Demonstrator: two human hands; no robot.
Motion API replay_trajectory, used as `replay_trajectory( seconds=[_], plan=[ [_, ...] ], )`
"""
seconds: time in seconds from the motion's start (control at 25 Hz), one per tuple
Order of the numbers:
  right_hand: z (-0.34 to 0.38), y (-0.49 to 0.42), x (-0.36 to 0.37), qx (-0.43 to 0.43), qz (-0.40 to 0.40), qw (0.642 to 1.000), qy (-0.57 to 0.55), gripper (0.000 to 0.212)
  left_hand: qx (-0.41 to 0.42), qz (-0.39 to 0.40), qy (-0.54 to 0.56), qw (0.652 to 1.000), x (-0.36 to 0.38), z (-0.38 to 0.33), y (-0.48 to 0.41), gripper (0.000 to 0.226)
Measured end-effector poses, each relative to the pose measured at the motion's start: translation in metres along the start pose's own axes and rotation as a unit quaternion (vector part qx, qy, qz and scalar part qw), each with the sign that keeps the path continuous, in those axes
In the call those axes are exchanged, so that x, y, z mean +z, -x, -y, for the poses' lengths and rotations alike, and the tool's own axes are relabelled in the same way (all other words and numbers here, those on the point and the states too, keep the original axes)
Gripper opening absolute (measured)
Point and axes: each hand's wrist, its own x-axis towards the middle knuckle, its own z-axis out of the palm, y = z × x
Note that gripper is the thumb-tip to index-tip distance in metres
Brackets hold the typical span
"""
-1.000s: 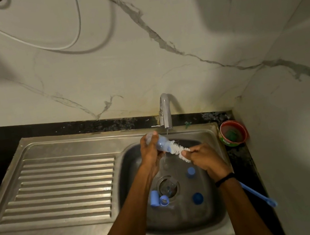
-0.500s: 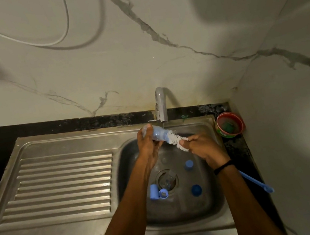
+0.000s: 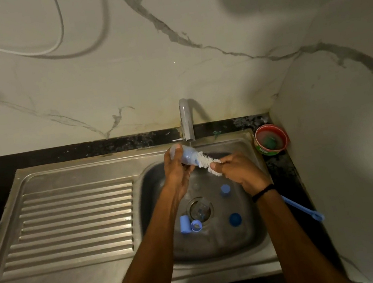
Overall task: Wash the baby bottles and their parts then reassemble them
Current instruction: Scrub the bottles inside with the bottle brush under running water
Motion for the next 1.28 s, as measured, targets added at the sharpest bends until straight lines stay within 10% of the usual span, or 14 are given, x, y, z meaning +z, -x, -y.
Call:
replay_trajectory(
  seconds=[0.16,0.88,1.28],
  plan=[
    [0.003,0.0,0.006,-0.014,-0.016,1.0,0.005,0.027,0.012,-0.022,0.016,1.0,-0.001,-0.003,0.003,0.075],
    [-0.015,0.003,0.011,-0.131,-0.165,0.943,0.259,0.026,0.049,-0.063,0.015,0.997,0.003,0.0,0.016,0.051],
    [-0.011,-0.001,-0.001,-0.202,-0.24,0.926,0.211,0.038,0.066,-0.039,0.057,0.995,0.008,-0.004,0.022,0.054]
  ],
)
